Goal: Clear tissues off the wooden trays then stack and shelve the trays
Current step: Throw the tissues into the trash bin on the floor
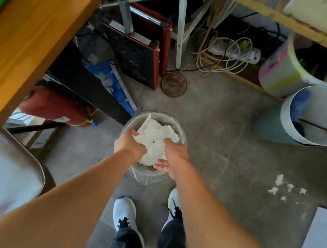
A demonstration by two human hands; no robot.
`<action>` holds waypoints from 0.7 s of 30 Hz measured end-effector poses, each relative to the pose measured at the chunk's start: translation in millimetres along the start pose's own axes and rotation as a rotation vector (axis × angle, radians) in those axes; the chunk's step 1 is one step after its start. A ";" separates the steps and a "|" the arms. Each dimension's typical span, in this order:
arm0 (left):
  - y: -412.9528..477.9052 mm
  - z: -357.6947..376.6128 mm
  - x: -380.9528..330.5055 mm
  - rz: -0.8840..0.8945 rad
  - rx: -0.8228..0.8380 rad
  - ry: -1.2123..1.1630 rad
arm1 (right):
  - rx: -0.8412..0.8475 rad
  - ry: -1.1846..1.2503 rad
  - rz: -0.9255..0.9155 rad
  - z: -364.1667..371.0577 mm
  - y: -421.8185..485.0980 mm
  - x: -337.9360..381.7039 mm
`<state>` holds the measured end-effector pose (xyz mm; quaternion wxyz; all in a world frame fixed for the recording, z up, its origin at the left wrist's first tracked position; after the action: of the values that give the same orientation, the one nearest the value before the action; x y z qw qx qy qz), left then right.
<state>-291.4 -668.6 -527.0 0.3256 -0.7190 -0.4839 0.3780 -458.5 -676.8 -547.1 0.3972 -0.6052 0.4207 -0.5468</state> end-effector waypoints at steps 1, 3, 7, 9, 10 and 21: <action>2.7 0.1 -1.4 0.000 0.003 0.013 | -0.004 0.001 0.003 0.9 2.8 0.2; 8.0 0.2 -4.1 0.002 0.015 0.048 | -0.005 0.001 0.008 2.5 5.3 -0.2; 13.7 -4.7 -7.2 0.030 0.014 0.068 | -0.048 -0.253 -0.107 -4.0 7.0 8.5; 6.7 -10.5 -7.6 0.059 0.004 0.104 | -0.075 -0.405 -0.193 -7.0 0.4 18.6; 1.2 -14.0 -5.8 0.066 -0.001 0.118 | -0.079 -0.478 -0.241 -7.5 -5.7 23.9; -189.0 -98.6 -33.3 0.213 -0.030 0.163 | -0.136 -0.874 -0.560 -25.4 -206.2 100.1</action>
<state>-299.9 -649.6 -312.3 0.3112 -0.7994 -0.3823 0.3435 -463.5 -703.6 -318.1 0.3339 -0.8907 0.0722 -0.2998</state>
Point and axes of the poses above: each hand's wrist, its own y-axis towards the middle knuckle, its own z-axis out of the palm, x = y × z, the point moved 8 cm from there along y, towards the middle knuckle, and after that the axes turned 5 degrees about -z, right-handed, at the moved point
